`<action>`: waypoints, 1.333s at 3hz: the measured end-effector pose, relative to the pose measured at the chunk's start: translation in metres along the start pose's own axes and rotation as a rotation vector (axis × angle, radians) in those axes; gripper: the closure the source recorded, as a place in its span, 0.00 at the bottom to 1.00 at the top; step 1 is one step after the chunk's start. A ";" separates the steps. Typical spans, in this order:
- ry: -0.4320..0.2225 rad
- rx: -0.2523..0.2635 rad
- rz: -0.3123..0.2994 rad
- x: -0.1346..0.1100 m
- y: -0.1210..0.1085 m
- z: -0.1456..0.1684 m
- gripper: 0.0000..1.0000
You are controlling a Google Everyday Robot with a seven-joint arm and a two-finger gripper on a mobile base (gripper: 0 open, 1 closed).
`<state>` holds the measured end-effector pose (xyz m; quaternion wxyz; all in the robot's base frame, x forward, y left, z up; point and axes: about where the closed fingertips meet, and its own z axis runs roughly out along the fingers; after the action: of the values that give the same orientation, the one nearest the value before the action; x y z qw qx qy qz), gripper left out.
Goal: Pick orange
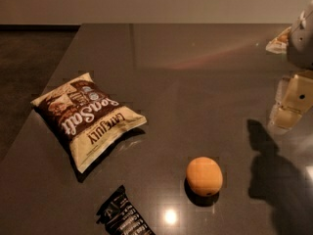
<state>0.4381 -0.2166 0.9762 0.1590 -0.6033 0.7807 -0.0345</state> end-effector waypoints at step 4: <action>-0.191 -0.085 -0.139 -0.027 0.067 0.021 0.00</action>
Offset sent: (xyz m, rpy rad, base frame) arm -0.0242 0.0180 -0.0133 0.0800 0.0330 0.0798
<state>0.3881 -0.1700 0.9456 0.2042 -0.6627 0.7191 0.0451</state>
